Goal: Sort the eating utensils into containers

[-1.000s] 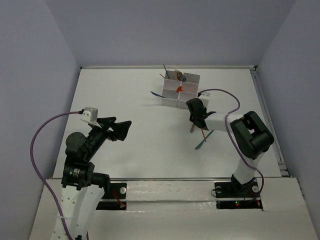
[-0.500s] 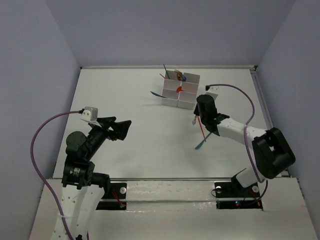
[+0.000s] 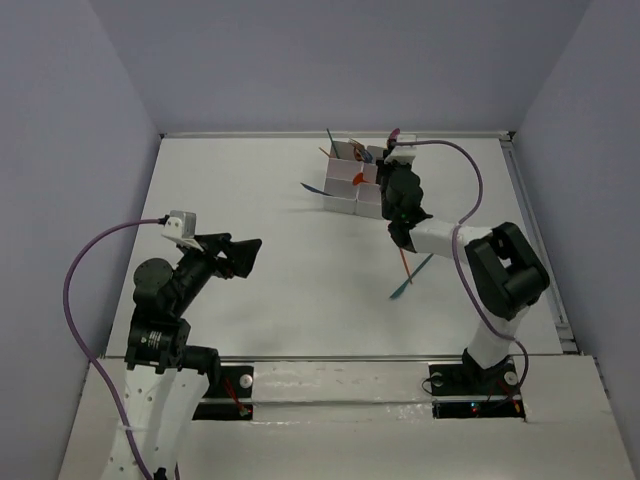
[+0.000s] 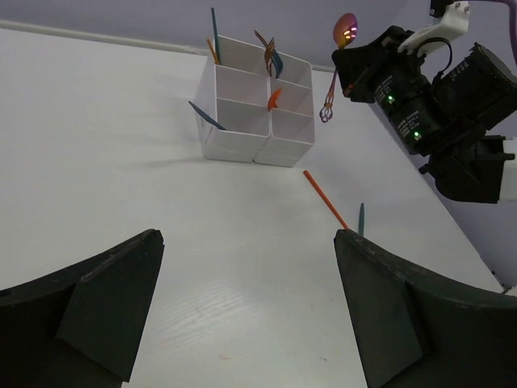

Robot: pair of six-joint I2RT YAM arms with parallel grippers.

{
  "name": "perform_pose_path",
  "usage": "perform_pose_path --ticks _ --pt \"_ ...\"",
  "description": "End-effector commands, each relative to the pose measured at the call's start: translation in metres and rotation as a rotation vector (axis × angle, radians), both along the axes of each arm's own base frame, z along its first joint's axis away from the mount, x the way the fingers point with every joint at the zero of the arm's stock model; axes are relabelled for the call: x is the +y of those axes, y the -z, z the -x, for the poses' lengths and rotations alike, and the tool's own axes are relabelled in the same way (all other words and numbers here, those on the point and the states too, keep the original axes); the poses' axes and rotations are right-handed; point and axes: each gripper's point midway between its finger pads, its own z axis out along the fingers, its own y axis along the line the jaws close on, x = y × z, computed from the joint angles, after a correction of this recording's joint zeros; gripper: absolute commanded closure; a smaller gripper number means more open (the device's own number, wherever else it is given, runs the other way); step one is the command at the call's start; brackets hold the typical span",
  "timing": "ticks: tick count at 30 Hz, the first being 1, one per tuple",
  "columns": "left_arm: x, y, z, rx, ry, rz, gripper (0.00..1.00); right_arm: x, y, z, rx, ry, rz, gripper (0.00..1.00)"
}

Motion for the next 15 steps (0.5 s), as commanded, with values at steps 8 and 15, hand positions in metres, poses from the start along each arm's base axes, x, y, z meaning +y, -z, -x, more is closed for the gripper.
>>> perform_pose_path --ticks 8,15 --pt "-0.001 -0.002 -0.005 -0.017 0.009 0.000 0.01 0.015 -0.054 -0.053 -0.273 0.104 0.170 0.93" --pt "-0.002 0.000 -0.006 -0.007 0.009 -0.001 0.01 0.020 -0.026 -0.070 -0.231 0.093 0.166 0.93"
